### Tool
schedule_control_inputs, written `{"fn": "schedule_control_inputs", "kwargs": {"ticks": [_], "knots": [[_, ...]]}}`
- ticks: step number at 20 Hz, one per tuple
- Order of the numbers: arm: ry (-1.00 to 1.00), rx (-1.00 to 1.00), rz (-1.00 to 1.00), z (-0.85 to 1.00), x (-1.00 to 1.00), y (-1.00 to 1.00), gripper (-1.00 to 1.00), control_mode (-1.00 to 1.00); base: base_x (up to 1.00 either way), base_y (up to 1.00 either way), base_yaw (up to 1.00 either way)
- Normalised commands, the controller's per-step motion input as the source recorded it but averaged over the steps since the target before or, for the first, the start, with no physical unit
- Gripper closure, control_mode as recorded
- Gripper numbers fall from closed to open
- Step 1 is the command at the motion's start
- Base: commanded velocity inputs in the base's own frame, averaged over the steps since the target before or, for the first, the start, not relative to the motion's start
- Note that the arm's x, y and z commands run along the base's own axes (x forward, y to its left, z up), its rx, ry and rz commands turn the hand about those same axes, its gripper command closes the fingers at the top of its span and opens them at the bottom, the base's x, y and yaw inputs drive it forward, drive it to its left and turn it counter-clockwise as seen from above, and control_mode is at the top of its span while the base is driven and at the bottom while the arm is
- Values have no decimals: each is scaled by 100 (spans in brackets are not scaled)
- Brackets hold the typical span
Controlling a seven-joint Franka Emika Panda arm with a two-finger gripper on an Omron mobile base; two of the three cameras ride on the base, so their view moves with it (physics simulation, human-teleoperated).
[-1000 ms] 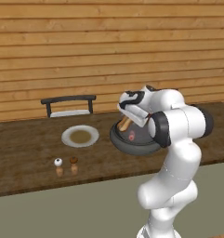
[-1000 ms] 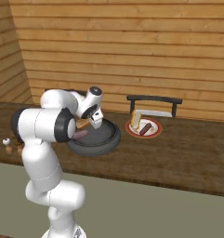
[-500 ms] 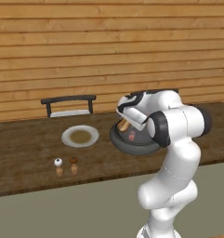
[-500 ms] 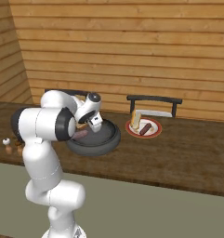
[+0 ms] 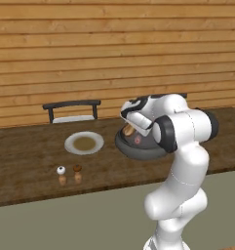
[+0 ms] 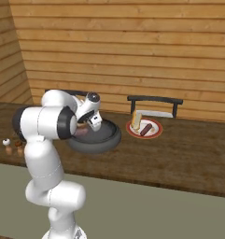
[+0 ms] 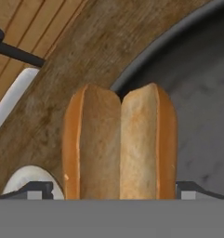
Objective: Place one bun and one sausage from the bowl on each plate.
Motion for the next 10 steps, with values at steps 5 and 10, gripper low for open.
{"fn": "schedule_control_inputs", "kwargs": {"ticks": [5, 10], "knots": [[0, 0, 0, 0, 10, 1, -100, -100, 0, 0, 0], [0, 0, 0, 0, 0, 0, -100, -100, 0, 0, 0]]}}
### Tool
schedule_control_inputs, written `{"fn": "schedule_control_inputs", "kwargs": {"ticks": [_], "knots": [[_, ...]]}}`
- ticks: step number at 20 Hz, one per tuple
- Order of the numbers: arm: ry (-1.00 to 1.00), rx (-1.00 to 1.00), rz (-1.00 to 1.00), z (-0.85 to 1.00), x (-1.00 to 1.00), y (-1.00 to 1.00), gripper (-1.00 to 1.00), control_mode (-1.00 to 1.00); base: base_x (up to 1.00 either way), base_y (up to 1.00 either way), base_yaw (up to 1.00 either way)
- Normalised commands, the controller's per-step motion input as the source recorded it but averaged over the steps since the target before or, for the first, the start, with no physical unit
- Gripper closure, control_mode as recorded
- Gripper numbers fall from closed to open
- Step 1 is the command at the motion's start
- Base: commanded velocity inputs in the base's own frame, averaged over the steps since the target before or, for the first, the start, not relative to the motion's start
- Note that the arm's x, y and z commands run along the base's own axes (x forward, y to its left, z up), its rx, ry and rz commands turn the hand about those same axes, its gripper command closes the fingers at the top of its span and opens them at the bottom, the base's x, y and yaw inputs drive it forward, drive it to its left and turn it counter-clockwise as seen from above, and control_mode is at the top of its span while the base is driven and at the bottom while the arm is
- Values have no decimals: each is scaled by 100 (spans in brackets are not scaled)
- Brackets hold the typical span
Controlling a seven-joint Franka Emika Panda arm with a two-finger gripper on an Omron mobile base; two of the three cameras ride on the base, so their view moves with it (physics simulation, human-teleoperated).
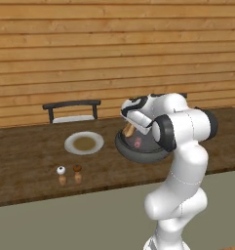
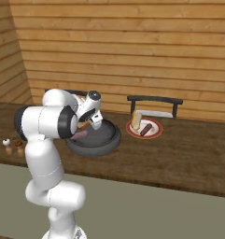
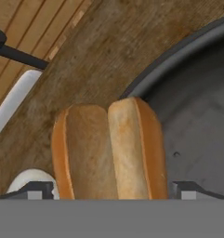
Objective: Place one bun and one sausage from the bowl on each plate.
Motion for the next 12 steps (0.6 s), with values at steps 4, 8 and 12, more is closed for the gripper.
{"fn": "schedule_control_inputs", "kwargs": {"ticks": [4, 8, 12], "knots": [[0, 0, 0, 0, 0, 0, 100, -100, 0, 0, 0], [0, 0, 0, 0, 0, 0, 100, -100, 0, 0, 0], [-1, 0, 0, 0, -1, 0, 100, -100, 0, 0, 0]]}}
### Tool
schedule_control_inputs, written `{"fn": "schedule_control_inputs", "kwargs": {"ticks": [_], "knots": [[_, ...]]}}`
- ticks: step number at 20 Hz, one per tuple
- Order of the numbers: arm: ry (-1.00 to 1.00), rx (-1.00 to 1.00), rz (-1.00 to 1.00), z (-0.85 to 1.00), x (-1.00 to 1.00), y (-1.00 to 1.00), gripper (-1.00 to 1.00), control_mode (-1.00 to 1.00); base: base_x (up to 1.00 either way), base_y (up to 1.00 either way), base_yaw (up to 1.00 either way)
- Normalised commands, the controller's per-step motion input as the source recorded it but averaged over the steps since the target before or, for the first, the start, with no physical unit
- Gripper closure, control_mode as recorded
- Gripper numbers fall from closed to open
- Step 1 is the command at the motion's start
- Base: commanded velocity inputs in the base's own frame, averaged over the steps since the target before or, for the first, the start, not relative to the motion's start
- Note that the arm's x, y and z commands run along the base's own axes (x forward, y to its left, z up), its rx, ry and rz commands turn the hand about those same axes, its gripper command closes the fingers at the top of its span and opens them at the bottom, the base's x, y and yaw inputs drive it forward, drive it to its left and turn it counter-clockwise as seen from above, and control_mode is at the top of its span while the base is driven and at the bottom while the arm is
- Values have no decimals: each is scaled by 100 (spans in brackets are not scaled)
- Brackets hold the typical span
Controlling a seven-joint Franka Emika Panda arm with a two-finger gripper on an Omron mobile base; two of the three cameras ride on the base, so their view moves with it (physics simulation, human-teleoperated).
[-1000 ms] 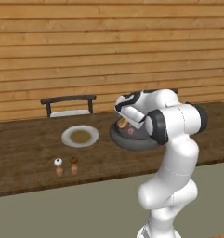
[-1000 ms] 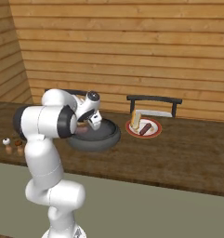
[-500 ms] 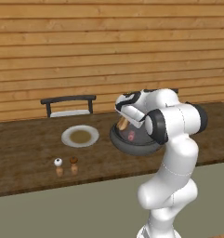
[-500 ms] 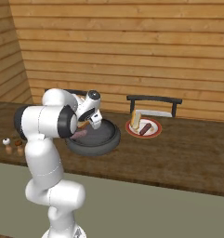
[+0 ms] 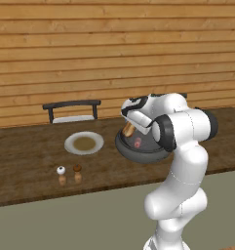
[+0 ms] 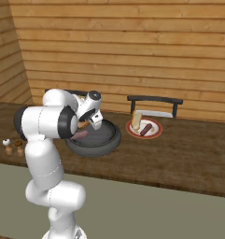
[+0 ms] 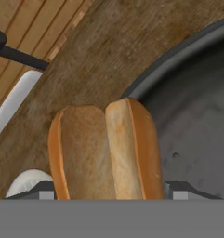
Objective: Place one bun and one sausage from the bowl on each plate.
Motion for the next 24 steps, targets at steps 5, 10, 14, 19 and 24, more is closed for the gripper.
{"fn": "schedule_control_inputs", "kwargs": {"ticks": [5, 10, 14, 19, 24], "knots": [[-1, 0, 0, 57, -41, 0, 100, -100, 0, 0, 0], [2, -6, -1, 100, -59, 34, 100, -100, 0, 0, 0], [8, -14, 0, 92, -34, 81, 100, -100, 0, 0, 0], [14, -21, 4, 50, -5, 100, 100, -100, 0, 0, 0], [7, -21, 7, -6, 1, 80, 100, -100, 0, 0, 0]]}}
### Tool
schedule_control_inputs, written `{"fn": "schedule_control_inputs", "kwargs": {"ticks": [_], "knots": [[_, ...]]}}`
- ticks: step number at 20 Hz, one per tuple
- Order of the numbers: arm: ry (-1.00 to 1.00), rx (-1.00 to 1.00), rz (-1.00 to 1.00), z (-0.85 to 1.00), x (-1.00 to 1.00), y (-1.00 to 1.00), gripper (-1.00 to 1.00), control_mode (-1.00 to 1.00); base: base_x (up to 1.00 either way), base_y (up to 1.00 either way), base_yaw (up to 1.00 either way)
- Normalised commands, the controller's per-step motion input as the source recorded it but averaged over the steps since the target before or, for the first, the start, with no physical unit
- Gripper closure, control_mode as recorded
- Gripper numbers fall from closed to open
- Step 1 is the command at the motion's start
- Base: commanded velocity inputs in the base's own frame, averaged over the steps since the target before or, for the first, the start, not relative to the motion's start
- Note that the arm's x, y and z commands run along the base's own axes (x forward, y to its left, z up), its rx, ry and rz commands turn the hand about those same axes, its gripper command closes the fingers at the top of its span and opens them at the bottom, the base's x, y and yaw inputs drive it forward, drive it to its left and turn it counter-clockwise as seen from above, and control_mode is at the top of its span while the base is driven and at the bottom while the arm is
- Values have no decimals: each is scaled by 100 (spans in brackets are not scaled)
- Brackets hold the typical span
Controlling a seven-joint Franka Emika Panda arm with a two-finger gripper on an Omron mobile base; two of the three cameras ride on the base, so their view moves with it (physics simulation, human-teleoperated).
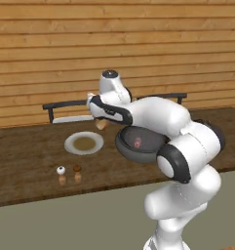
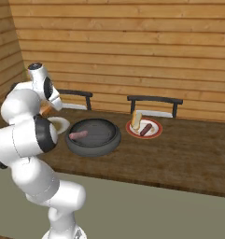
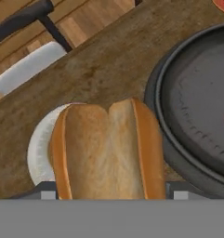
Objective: Place one bun and one sausage from the bowl on each plate.
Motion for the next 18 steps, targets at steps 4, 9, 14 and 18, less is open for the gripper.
{"fn": "schedule_control_inputs", "kwargs": {"ticks": [4, 9, 14, 18], "knots": [[17, -10, 15, -48, 19, 8, 100, -100, 0, 0, 0], [16, -1, 20, -94, 15, 0, 100, -100, 0, 0, 0], [0, -4, 7, -77, 41, 15, 100, -100, 0, 0, 0], [0, -5, 0, -61, 67, 38, 100, -100, 0, 0, 0]]}}
